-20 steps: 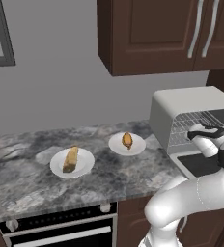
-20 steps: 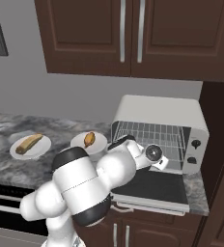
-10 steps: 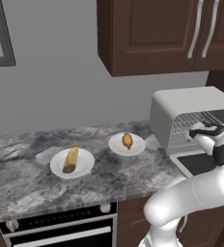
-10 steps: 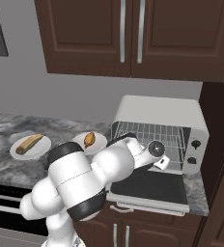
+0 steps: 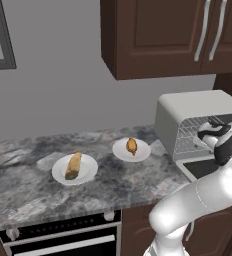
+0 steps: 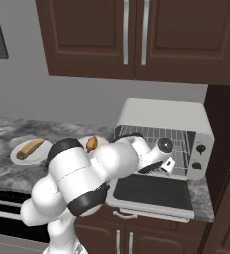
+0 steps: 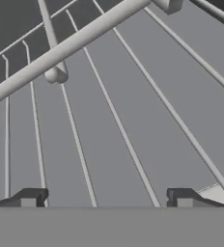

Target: Open the toaster oven door. Place the baguette on the bottom rack in the toaster oven and place the chicken drumstick on the top rack.

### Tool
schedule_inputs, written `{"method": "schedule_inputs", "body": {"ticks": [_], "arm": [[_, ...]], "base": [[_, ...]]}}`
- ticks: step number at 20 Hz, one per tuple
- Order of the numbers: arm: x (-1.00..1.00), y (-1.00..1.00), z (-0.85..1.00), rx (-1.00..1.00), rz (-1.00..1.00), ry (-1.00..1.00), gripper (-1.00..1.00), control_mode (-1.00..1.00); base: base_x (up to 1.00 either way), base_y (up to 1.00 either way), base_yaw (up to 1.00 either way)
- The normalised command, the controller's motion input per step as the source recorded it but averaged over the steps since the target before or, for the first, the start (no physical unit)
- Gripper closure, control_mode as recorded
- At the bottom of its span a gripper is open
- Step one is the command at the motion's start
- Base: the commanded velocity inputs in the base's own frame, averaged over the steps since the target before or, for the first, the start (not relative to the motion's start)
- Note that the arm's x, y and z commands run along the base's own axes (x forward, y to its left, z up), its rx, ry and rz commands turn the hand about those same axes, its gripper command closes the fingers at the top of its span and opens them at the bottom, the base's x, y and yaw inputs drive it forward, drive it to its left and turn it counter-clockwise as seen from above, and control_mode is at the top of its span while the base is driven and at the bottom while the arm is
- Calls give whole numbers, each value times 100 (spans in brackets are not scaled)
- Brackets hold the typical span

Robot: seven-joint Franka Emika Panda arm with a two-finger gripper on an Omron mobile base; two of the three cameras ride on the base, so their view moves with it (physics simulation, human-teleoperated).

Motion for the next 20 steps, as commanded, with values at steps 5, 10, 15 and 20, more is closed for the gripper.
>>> {"method": "schedule_inputs", "body": {"ticks": [5, 10, 15, 20], "arm": [[-56, -11, -94, -16, 29, 18, 100, -100], [-61, -18, -94, -18, 28, 21, 100, -100], [-63, -20, -94, -18, 28, 21, 100, -100], [-67, -20, -94, -17, 27, 19, 100, -100]], "base": [[0, 0, 0], [0, 0, 0], [0, 0, 0], [0, 0, 0]]}}
